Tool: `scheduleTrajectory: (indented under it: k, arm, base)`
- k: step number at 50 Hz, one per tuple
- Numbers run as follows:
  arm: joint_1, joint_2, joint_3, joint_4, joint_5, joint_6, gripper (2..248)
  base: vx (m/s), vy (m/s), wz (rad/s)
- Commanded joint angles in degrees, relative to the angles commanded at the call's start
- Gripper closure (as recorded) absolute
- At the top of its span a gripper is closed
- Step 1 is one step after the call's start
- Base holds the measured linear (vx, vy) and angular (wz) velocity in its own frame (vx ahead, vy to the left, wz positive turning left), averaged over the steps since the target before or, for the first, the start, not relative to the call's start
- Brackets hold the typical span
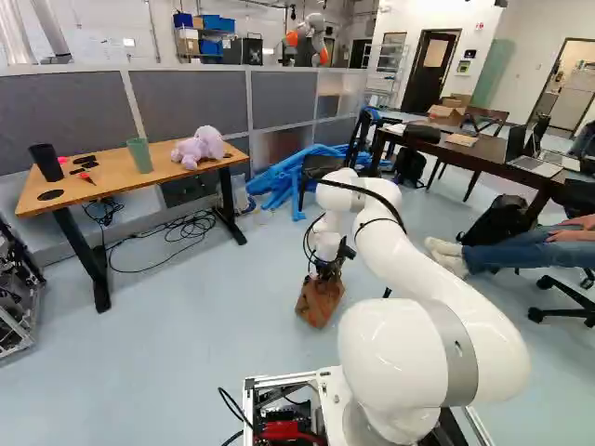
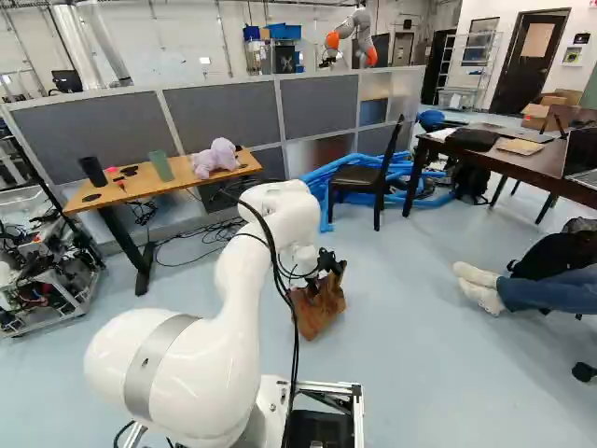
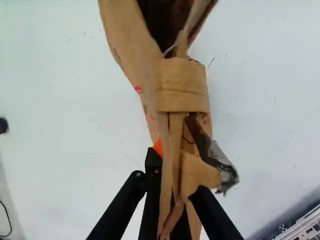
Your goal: Pick up the bag on the ground and place it on the table
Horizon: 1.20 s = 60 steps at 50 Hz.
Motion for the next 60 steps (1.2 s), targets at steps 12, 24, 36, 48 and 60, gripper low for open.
scheduleTrajectory:
  k: [12,24,36,48,60]
  arm:
    - [0.0,2.6,2.49,0.0,0.0,0.0,229]
    - [0.0,5.19,4.9,0.0,0.0,0.0,229]
    - [0.0,7.74,7.22,0.0,0.0,0.0,229]
    - [0.0,10.26,9.45,0.0,0.0,0.0,229]
    - [0.0,12.79,11.63,0.0,0.0,0.0,229]
  base:
    - [0.0,0.0,0.0]
    - [0.0,0.0,0.0]
    - [0.0,0.0,0.0]
    - [0.0,0.0,0.0]
    - [0.0,0.0,0.0]
